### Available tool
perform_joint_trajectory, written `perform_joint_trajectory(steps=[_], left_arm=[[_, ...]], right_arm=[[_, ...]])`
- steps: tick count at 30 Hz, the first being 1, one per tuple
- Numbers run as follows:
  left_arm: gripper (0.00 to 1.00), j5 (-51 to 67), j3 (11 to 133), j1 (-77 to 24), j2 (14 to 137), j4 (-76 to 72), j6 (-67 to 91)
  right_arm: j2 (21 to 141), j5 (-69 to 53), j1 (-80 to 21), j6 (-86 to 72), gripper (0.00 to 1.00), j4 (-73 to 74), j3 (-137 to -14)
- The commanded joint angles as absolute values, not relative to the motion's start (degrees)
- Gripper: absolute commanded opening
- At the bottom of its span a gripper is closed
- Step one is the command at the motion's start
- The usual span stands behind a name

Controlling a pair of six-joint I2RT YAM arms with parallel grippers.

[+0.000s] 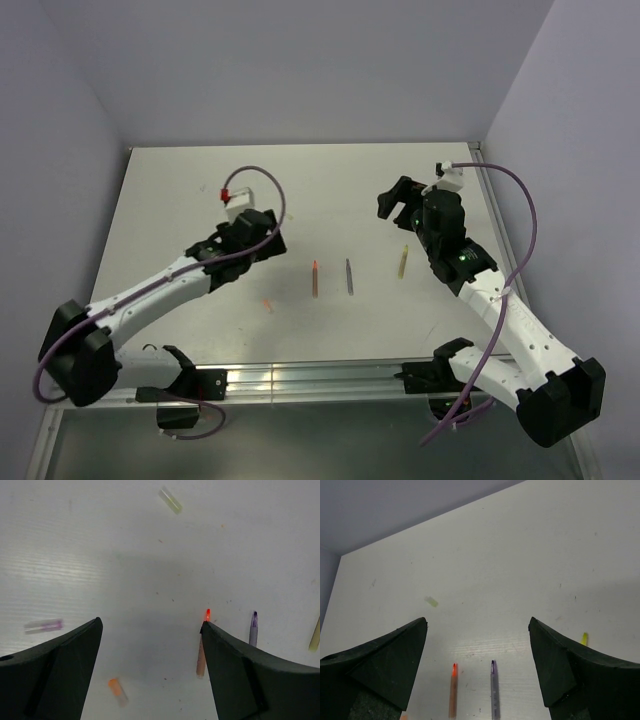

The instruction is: Insert the pens into the pen caps

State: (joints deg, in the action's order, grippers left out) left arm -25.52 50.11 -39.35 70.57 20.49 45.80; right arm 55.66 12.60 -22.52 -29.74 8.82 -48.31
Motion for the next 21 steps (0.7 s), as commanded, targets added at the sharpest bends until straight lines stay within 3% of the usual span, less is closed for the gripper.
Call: perform_joint_trajectory(steps=[1, 21], left_arm=[[0.85, -31.3, 55.8, -47.9, 78.0, 19.5, 46.8], [0.71, -28.5, 65.7, -56.0, 100.4, 17.8, 45.4]], right_arm=[[55.6, 13.1, -22.5, -29.5, 0.90, 9.3, -48.6], [52.9, 14.7, -22.4, -29.2, 0.89, 12.1, -48.3]])
